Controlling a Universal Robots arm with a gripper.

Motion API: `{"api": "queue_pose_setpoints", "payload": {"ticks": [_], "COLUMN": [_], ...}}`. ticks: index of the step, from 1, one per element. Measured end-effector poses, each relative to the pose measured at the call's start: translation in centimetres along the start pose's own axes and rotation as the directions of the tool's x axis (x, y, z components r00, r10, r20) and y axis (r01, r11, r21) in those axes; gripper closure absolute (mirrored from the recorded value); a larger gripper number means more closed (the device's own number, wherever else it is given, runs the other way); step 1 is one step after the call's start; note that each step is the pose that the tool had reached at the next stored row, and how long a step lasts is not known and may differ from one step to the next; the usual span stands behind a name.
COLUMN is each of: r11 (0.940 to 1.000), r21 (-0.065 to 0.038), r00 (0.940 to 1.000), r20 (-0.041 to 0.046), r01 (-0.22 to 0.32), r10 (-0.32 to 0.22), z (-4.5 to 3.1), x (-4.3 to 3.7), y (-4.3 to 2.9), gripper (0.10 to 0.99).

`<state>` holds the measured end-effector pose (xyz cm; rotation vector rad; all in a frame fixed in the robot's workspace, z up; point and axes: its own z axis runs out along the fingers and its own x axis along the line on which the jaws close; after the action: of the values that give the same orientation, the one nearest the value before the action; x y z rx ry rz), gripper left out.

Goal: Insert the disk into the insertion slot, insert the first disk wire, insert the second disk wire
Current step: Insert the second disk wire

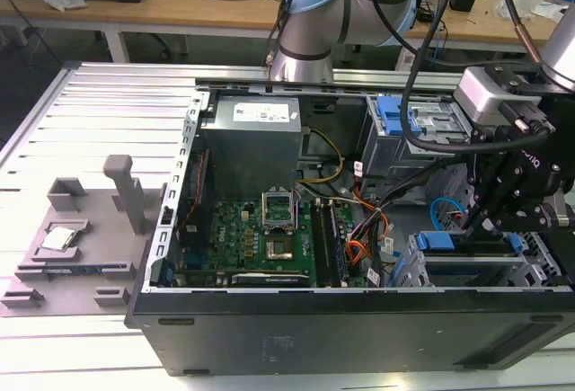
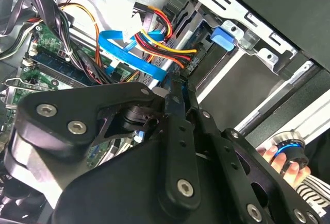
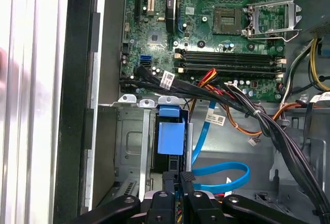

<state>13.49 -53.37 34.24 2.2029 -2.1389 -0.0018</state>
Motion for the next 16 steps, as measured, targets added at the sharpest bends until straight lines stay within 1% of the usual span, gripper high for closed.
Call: {"api": "queue_pose_setpoints", "payload": {"ticks": [3, 6, 9, 16], "r11": [1.0, 1.0, 1.0, 1.0], "r21": [0.0, 0.0, 0.0, 0.0], "r00": [1.0, 1.0, 0.9999, 0.9999], "r20": [0.0021, 0.0021, 0.0108, 0.0113], "r01": [0.0, 0.0, 0.001, 0.001], "r10": [0.0, 0.0, -0.001, -0.001], "z": [-0.02, -0.03, 0.13, 0.24], "x": [0.0, 0.0, 0.0, 0.36], "y": [0.0, 0.0, -0.01, 0.0], "gripper": [0.922, 0.922, 0.922, 0.922]}}
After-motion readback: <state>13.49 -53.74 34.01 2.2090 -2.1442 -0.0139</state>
